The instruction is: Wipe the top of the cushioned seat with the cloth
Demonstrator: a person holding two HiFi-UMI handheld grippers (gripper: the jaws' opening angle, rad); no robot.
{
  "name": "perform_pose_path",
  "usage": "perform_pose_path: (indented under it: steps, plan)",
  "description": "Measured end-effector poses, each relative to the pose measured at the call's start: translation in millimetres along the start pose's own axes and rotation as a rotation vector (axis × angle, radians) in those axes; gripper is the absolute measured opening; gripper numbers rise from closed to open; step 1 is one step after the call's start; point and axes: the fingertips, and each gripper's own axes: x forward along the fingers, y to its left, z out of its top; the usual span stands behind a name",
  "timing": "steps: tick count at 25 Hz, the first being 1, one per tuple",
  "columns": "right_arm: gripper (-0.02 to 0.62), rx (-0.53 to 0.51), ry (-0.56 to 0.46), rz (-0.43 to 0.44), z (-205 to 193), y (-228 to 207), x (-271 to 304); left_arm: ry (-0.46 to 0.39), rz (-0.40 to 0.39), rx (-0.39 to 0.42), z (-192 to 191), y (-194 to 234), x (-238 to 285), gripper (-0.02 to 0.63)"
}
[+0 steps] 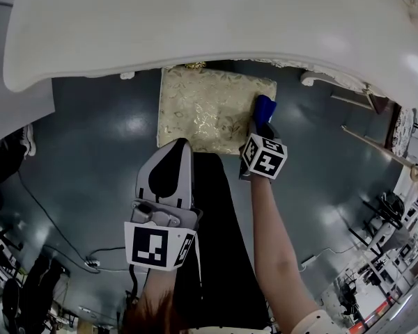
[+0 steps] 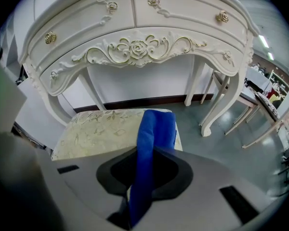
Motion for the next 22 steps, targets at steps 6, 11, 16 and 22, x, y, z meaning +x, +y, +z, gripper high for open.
perform_pose_path:
  steps: [6, 11, 16, 22]
  plan:
    - [0.061, 0.013, 0.002, -0.017, -0.6, 2.0, 1.0, -0.007, 0.008, -0.005, 0.2, 9.5, -6.8, -0.002]
    - [0.061, -0.006, 0.001, -0.008, -1.9, 14.8, 1.9, -0.009, 0.014, -0.012, -1.1, 15.8, -11.5, -0.002]
    - [0.061, -0.001, -0.010, -0.016, -2.7, 21.7, 3.8, -0.011, 0.020, -0.020, -4.3, 22.0, -14.6, -0.002]
    - [0.061, -0.001, -0.012, -0.014, -2.5, 32.0, 2.0, -0.014, 0.029, -0.033, -3.5, 27.6, -19.7, -0.002]
